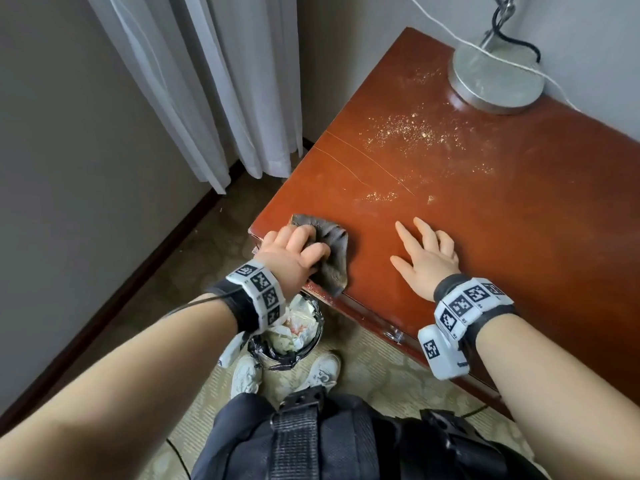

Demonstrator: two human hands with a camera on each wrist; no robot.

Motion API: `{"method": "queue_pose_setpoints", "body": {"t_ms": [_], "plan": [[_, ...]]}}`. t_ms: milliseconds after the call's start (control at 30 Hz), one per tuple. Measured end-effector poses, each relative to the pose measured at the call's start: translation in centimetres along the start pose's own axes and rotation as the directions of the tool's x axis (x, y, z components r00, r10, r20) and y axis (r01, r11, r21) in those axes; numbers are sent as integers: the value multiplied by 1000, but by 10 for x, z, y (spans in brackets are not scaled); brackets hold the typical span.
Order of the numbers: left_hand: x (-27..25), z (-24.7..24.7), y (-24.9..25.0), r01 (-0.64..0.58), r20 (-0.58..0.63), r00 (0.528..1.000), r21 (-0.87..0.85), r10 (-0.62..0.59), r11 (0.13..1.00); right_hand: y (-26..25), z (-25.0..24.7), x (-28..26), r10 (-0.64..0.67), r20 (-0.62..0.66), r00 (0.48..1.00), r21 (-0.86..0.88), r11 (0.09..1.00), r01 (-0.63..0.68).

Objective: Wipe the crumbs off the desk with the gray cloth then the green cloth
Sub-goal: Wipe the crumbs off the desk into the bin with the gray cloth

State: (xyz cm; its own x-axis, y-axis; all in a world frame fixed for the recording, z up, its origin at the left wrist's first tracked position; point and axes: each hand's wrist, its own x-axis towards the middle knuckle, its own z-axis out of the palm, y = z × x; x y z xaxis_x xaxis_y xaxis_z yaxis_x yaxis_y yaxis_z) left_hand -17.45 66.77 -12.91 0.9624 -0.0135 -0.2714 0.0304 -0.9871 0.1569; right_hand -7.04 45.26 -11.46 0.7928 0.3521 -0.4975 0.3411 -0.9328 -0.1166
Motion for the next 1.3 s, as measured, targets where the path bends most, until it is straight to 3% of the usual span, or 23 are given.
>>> {"method": "queue_pose_setpoints", "body": {"t_ms": [100, 233, 300, 333, 367, 433, 500, 533, 567, 633, 700, 733, 833, 900, 1000, 1067, 1133, 1200, 1233, 1267, 1300], "plan": [[3, -4, -29, 191, -142, 969, -82, -202, 978, 0, 1, 0, 7, 17, 1000, -19, 1000, -7], [-9, -15, -88, 528, -103, 807, -316, -582, 788, 2, -5, -2, -7, 38, 999, -28, 1000, 8], [-16, -21, -98, 563, -121, 729, -452, -674, 691, 6, -11, -2, -1, 22, 1000, -16, 1000, 2], [-16, -26, -97, 530, -179, 716, -489, -674, 693, 9, -15, -2, 27, -1, 1000, 12, 1000, -27], [-14, -29, -91, 470, -246, 728, -501, -640, 727, 13, -19, -3, 79, -24, 997, 49, 996, -78], [-7, -37, -67, 281, -340, 815, -476, -469, 833, 24, -26, -7, 205, -45, 978, 104, 974, -199], [1, -41, -30, 40, -370, 906, -407, -205, 913, 38, -32, -11, 285, -39, 958, 92, 955, -281], [7, -40, -11, -90, -394, 917, -352, -61, 932, 44, -36, -9, 302, -41, 952, 72, 952, -299], [13, -39, 7, -192, -391, 917, -265, 77, 945, 50, -40, -6, 317, -40, 948, 57, 948, -314], [25, -28, 41, -269, -171, 951, -59, 256, 961, 58, -45, -3, 336, -18, 942, 25, 942, -336], [43, -16, 55, -231, 101, 970, 121, 220, 965, 65, -49, 6, 337, 16, 941, -5, 942, -337], [52, -16, 57, -205, 155, 971, 165, 180, 965, 68, -50, 11, 333, 34, 942, -13, 943, -332], [80, -22, 37, -48, 76, 996, 129, 38, 991, 78, -54, 24, 331, 123, 936, -13, 943, -332], [87, -38, 10, 148, 50, 987, 65, -152, 987, 82, -53, 27, 322, 182, 929, -12, 946, -325], [89, -59, -24, 422, -30, 904, -98, -427, 901, 87, -50, 29, 305, 222, 926, -45, 952, -302], [91, -68, -23, 489, -93, 851, -222, -518, 844, 92, -50, 33, 291, 247, 924, -77, 957, -280], [98, -70, 6, 392, -160, 888, -230, -432, 891, 97, -54, 36, 258, 271, 927, -91, 966, -242], [107, -63, 53, 86, -297, 944, -194, -143, 977, 105, -62, 41, 219, 268, 938, -79, 976, -205], [110, -57, 77, -60, -312, 950, -169, 4, 984, 109, -66, 43, 205, 260, 943, -70, 979, -194], [112, -51, 99, -149, -195, 973, -128, 122, 981, 112, -69, 45, 197, 256, 946, -65, 980, -187], [114, -44, 114, -185, -4, 983, -51, 185, 981, 114, -70, 47, 193, 256, 947, -68, 981, -182]]}}
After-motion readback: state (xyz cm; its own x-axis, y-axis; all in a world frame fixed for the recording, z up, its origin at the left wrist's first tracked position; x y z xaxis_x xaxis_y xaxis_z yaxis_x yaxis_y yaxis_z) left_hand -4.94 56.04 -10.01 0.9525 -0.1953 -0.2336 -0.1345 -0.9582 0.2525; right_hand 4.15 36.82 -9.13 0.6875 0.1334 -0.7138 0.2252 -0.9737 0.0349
